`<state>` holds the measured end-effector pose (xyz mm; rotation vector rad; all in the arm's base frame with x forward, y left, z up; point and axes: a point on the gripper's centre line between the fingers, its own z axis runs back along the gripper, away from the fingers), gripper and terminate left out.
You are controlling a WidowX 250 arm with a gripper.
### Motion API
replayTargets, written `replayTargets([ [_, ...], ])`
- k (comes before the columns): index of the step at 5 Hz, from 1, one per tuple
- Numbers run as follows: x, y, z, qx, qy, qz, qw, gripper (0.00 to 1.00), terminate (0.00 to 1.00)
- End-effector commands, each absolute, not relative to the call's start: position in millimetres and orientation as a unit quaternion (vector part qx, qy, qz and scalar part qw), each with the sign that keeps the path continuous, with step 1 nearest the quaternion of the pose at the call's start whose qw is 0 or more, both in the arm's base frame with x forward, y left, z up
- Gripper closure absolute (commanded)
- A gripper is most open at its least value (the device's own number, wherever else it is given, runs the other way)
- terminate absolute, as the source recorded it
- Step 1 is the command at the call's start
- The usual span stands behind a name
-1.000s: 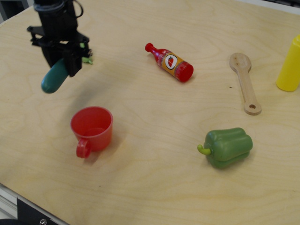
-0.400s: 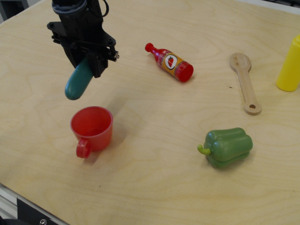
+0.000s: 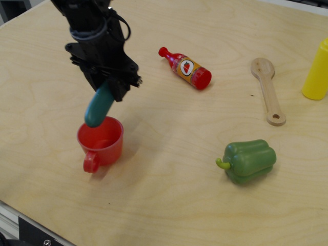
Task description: Put cucumber in cup
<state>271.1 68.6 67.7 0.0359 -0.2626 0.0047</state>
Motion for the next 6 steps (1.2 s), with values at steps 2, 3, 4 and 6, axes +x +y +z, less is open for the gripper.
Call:
replayTargets([
  [2, 262.2, 63.1, 82.7, 0.033, -0.18, -0.005, 0.983, 1.0, 0.0],
  [3, 260.2, 66.5, 80.4, 0.032, -0.18, 0.001, 0.983, 1.0, 0.0],
  [4, 260.7, 65.3, 78.6, 0.034, -0.176, 0.0, 0.984, 0.0, 0.0],
  [6, 261.7, 68.1, 85.3, 0.047, -0.175, 0.007, 0.983, 0.0, 0.0],
])
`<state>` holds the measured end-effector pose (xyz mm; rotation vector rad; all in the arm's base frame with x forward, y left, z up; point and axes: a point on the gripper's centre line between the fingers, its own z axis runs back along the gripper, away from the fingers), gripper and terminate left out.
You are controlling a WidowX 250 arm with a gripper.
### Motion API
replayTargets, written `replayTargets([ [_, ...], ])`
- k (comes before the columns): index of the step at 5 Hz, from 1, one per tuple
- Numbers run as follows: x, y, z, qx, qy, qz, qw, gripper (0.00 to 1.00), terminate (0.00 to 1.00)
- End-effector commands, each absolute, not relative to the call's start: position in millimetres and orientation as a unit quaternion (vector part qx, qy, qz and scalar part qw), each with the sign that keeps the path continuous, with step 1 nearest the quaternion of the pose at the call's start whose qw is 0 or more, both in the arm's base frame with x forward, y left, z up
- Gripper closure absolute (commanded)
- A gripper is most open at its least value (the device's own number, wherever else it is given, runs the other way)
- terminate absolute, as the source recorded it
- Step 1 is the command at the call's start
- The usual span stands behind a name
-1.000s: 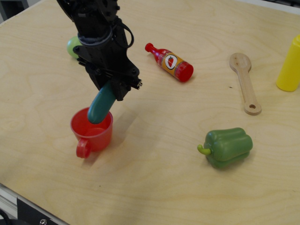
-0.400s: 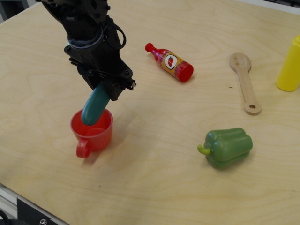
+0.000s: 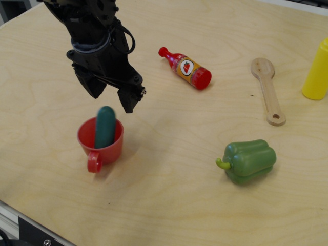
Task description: Put cucumber in cup
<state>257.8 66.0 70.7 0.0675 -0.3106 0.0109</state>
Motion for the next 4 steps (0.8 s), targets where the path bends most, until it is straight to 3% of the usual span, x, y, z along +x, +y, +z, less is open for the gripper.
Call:
replayTargets([
  [1, 262.0, 70.2, 93.9, 0.047, -0.156, 0.026, 0.986, 0.0, 0.0],
  [3, 262.0, 70.2, 93.9, 0.047, -0.156, 0.026, 0.986, 0.0, 0.0],
  [4, 262.0, 70.2, 93.9, 0.047, -0.156, 0.026, 0.986, 0.0, 1.0],
])
